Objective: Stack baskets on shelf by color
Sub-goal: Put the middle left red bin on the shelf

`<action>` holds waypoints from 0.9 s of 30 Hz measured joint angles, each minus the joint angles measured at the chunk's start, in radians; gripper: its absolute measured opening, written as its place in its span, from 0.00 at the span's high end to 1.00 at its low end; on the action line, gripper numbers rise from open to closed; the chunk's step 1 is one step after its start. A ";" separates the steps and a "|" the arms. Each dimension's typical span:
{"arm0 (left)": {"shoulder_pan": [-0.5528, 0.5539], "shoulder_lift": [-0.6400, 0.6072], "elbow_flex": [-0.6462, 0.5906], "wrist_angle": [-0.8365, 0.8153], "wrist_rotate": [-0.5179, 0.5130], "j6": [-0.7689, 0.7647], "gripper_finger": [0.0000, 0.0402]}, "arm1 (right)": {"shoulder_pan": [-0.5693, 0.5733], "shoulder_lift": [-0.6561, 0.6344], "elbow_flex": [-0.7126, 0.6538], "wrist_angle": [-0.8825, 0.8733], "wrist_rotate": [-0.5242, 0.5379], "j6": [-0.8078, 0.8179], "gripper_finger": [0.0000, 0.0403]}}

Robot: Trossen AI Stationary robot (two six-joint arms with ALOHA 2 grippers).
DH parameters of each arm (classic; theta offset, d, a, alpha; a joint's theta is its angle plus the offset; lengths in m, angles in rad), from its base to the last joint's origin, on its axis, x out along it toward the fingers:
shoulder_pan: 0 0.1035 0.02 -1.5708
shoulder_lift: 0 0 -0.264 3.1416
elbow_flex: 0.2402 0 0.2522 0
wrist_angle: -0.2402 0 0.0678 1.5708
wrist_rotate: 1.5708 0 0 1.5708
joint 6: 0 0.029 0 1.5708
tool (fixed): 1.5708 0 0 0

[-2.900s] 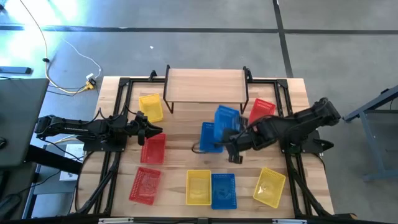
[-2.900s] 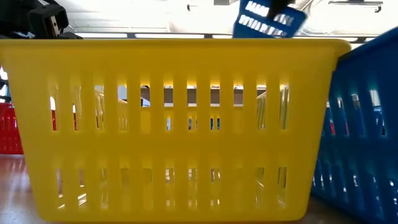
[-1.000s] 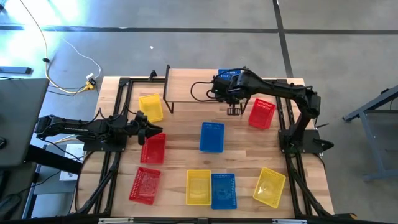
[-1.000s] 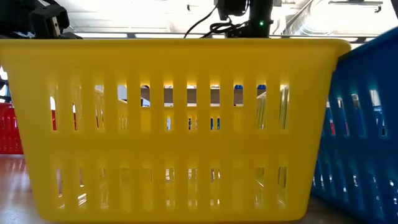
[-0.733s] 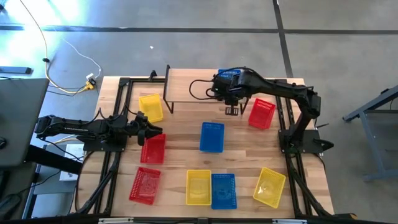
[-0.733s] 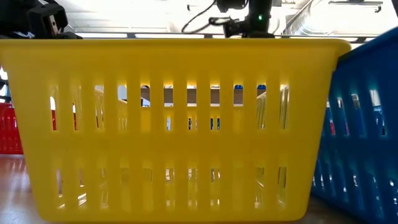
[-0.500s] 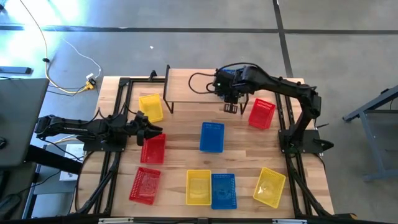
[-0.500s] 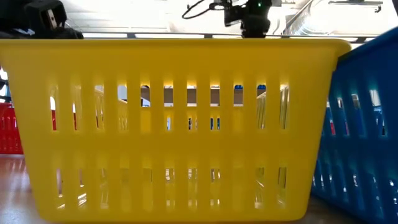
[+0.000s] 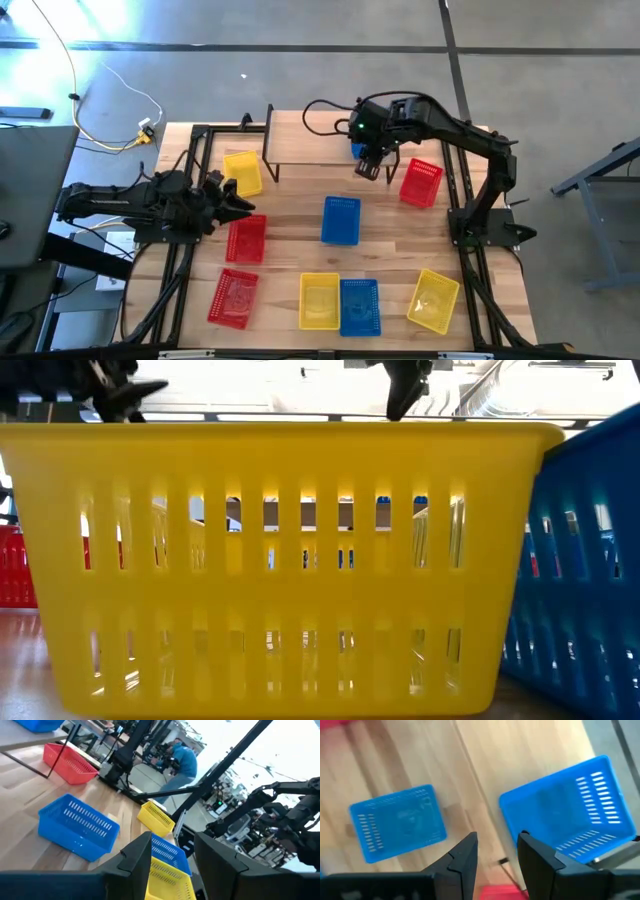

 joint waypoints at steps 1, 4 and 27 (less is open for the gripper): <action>0.000 0.010 0.029 -0.030 0.006 0.012 0.66 | 0.005 0.000 0.006 0.000 -0.007 0.008 0.69; 0.000 0.049 0.118 -0.143 0.025 0.048 0.66 | 0.022 0.000 0.017 0.000 -0.017 0.033 0.69; -0.254 0.430 0.381 -0.700 0.041 0.235 0.66 | 0.155 0.000 0.019 0.000 -0.012 0.274 0.69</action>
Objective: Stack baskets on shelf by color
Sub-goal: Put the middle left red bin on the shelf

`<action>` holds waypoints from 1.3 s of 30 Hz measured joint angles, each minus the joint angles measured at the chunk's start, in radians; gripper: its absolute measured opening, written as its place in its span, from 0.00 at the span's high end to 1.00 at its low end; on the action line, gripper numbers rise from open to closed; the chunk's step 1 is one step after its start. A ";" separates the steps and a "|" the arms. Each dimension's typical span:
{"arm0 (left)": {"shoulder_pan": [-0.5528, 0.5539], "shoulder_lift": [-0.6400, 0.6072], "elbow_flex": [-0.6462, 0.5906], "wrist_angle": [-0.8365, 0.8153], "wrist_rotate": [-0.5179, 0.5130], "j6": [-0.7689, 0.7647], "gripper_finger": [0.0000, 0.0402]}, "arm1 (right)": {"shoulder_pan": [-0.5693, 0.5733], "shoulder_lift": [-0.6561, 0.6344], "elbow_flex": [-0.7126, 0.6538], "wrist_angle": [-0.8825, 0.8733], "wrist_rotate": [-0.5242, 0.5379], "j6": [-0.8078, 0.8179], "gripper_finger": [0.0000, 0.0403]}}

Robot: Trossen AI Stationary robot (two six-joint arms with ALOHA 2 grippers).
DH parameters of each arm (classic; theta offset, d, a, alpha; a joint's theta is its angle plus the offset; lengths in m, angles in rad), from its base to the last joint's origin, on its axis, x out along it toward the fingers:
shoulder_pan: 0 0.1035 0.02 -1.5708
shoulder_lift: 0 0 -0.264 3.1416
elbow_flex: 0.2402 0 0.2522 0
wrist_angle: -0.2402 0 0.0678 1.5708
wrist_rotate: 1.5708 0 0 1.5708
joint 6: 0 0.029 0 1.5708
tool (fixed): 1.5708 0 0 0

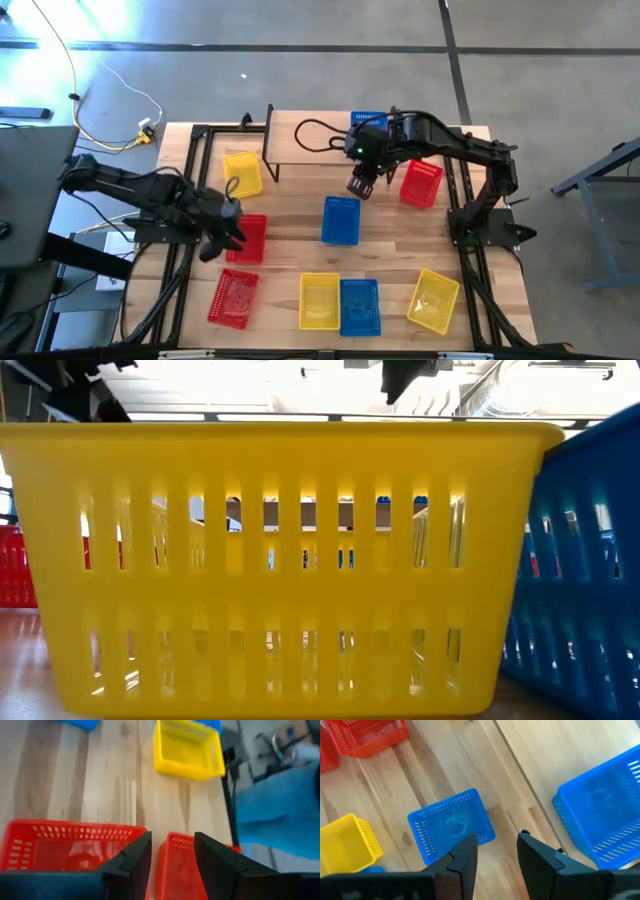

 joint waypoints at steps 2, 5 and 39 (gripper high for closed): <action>-0.037 0.036 0.000 -0.004 -0.029 0.000 0.66 | 0.006 0.000 0.000 0.002 0.004 0.000 0.69; -0.084 0.088 0.000 -0.004 -0.052 0.000 0.66 | 0.013 0.000 0.000 0.011 0.004 0.002 0.69; -0.167 0.527 0.000 -0.006 -0.156 -0.081 0.69 | 0.013 0.000 0.000 0.026 0.005 0.026 0.69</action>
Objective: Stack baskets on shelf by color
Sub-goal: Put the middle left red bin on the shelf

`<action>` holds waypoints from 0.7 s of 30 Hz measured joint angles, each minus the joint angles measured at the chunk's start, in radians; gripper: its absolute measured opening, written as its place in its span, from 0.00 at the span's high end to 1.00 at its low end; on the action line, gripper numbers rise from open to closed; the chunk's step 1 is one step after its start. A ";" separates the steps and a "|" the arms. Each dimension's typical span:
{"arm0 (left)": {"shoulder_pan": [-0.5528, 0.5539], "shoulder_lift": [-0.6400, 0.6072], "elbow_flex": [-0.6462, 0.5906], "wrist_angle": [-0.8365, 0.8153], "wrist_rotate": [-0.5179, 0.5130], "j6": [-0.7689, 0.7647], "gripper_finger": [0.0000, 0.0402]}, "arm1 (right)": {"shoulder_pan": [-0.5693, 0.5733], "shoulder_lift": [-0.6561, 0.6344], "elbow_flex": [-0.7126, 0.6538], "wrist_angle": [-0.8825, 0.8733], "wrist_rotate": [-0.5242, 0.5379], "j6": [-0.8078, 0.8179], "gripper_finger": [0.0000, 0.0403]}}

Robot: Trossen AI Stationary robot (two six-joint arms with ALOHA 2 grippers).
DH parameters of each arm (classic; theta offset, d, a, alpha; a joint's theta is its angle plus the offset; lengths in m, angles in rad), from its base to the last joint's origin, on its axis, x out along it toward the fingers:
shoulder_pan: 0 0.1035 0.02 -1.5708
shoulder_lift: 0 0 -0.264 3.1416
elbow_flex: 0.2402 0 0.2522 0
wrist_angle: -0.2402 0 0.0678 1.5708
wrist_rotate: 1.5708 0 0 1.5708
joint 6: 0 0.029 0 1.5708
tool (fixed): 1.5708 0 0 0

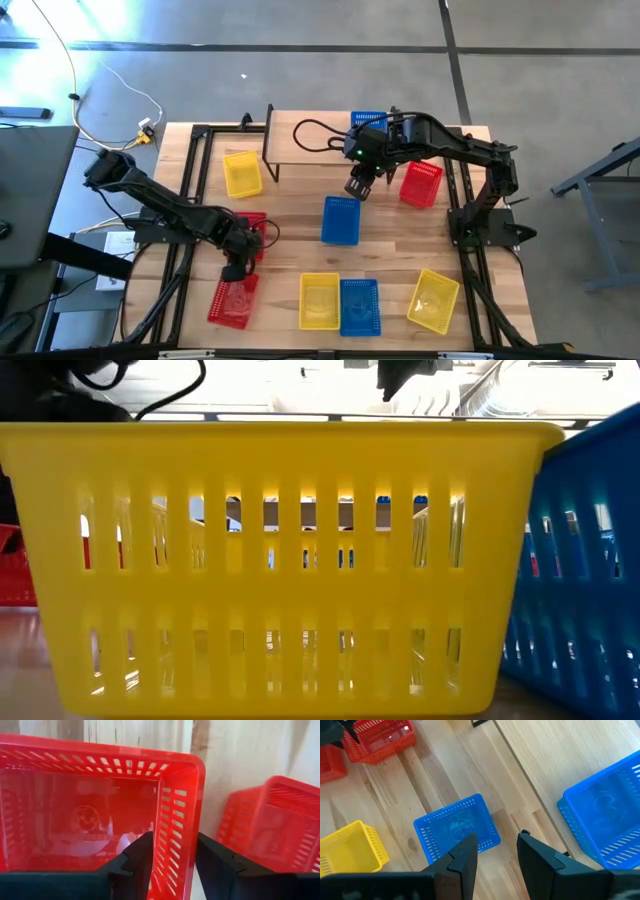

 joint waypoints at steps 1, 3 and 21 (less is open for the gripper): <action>0.000 0.010 0.000 -0.001 -0.006 -0.002 0.71 | 0.000 0.000 0.000 0.000 0.000 0.000 0.69; 0.000 0.026 0.000 -0.001 -0.010 -0.002 0.76 | 0.000 0.000 0.000 0.000 0.000 0.000 0.69; 0.001 -0.098 0.119 -0.058 0.008 0.094 0.99 | 0.000 0.000 0.000 0.004 0.000 0.000 0.69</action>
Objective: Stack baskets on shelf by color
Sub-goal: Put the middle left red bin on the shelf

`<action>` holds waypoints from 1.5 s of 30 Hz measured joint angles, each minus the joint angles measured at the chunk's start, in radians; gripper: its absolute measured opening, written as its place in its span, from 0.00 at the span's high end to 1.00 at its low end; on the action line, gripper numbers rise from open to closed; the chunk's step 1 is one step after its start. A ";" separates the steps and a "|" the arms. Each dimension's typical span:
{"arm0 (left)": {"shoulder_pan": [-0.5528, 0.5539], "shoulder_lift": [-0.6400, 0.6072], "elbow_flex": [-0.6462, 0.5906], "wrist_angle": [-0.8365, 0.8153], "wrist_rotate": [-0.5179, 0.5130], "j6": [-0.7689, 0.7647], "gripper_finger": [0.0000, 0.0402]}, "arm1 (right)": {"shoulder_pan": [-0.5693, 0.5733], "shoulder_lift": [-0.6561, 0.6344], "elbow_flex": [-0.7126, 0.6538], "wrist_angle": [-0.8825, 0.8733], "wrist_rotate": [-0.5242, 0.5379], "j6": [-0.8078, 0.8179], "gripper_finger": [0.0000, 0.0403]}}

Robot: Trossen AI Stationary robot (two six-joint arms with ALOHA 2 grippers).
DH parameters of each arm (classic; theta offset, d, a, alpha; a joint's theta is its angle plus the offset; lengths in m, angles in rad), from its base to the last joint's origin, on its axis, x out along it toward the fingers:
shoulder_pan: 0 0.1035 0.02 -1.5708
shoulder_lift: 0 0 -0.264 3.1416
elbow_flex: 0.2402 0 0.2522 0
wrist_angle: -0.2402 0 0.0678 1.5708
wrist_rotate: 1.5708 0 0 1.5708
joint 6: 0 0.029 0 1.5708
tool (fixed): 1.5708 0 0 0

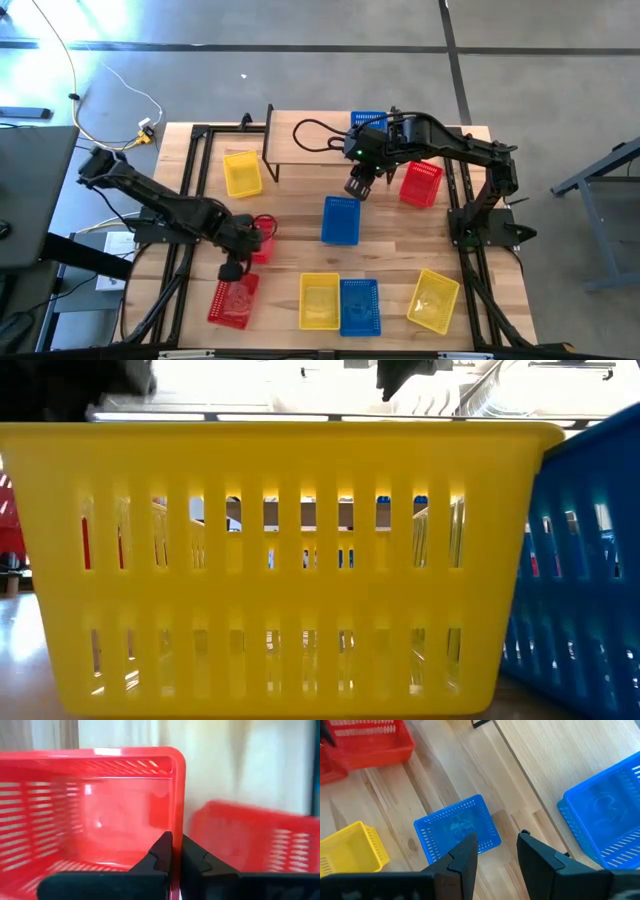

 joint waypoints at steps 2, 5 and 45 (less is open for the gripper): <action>0.007 -0.024 0.048 -0.002 -0.025 0.030 1.00 | 0.000 0.000 0.000 0.000 0.000 0.005 0.69; 0.022 -0.047 0.128 -0.028 -0.085 0.072 1.00 | 0.000 0.000 0.000 0.000 0.000 0.027 0.69; 0.668 0.204 0.517 -0.100 -0.424 0.822 1.00 | 0.001 0.000 -0.001 -0.010 0.142 0.158 0.69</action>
